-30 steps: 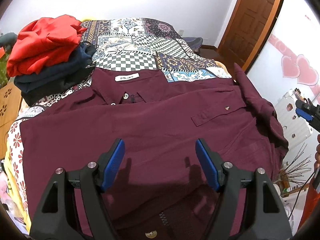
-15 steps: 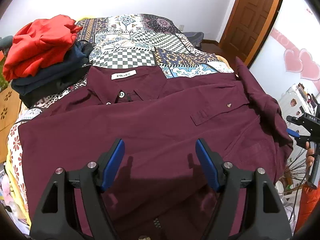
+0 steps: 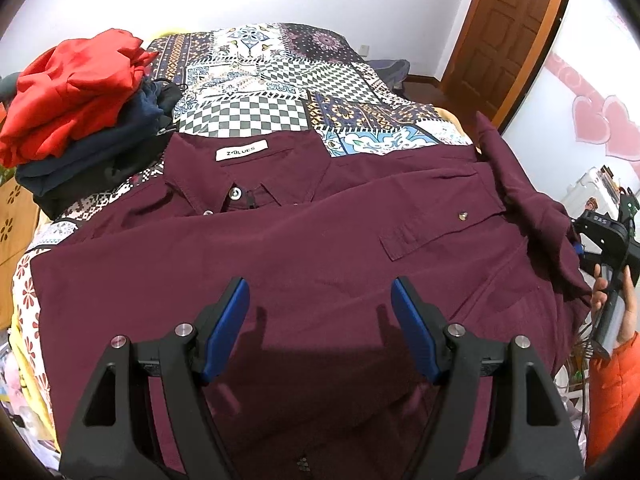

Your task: Fold large clothes

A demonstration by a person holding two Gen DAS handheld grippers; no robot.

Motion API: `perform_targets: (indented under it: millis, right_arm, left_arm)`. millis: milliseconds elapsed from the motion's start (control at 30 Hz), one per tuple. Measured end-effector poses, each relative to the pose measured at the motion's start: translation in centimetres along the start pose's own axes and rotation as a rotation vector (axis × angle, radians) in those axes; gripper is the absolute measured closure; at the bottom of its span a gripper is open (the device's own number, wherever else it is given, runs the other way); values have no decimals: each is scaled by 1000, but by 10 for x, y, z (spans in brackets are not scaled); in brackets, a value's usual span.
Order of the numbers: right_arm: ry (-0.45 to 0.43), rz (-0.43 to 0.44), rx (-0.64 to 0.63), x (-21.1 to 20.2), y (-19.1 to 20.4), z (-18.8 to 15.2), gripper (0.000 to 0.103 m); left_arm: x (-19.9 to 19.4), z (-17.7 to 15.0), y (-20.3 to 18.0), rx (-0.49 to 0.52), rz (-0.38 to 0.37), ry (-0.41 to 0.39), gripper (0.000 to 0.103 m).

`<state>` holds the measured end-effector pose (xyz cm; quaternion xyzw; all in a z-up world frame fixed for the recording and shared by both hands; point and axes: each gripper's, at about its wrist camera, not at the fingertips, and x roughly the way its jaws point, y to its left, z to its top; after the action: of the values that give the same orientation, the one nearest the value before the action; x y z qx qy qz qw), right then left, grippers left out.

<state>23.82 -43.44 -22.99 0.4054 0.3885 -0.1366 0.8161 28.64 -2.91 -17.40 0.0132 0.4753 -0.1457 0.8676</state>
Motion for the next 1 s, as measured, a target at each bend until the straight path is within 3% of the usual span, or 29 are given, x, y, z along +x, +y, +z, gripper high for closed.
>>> perform_targets:
  millis: [133,267,567,767,1000]
  right_arm:
    - [-25,6,-60,-3,15,5,92]
    - [-89,28,-165,-23,46,14,94]
    - [-243,252,-498,-103,173,-1,95]
    - [-173,449,-673,-120,250,-42,96]
    - [7,539,-890,-94,316,-125,96]
  left_arm:
    - [-4,-1,5,-2,0,-11,31]
    - [-11,-1,12,-15,0,-28,31]
    - [-31,-4,34,-66,-4,-88,31]
    - [-53,-8,52,-89,10,-145,31]
    - [-80,-21,83,-142,32,-208,27]
